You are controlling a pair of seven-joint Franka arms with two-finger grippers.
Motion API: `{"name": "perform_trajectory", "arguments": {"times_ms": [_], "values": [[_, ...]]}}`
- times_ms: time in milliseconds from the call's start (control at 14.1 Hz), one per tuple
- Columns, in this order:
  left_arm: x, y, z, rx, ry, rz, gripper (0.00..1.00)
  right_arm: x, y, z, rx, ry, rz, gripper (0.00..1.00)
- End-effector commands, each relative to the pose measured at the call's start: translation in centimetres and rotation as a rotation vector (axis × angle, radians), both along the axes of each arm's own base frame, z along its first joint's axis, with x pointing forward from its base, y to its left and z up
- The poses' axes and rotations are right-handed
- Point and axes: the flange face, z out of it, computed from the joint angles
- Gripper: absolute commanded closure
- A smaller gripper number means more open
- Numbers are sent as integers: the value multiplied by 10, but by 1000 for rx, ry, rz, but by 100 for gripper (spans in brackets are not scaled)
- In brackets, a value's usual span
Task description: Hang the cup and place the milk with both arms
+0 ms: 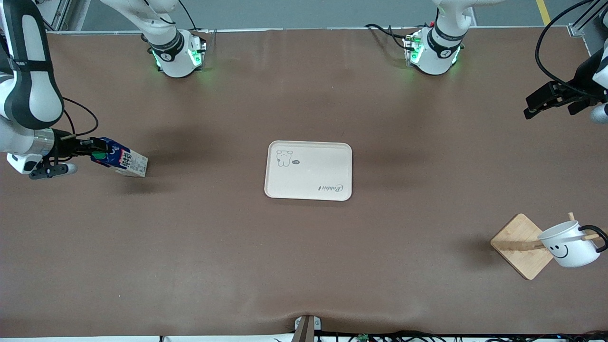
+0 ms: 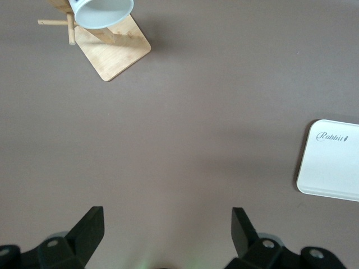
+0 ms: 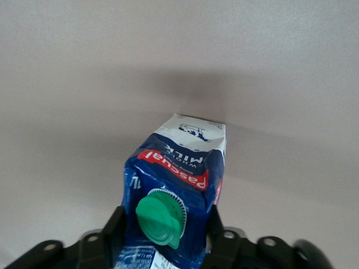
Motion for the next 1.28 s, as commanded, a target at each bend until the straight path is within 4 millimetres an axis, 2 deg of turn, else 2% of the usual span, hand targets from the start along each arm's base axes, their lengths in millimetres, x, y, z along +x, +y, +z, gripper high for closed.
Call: {"name": "perform_trajectory", "arguments": {"times_ms": [0, 567, 1204], "values": [[-7, 1, 6, -12, 1, 15, 0, -5, 0, -13, 15, -2, 3, 8], [-9, -1, 7, -12, 3, -5, 0, -5, 0, -12, 17, 2, 4, 5], [-7, 6, 5, -12, 6, 8, 0, -6, 2, -12, 24, 7, -7, 3]]}}
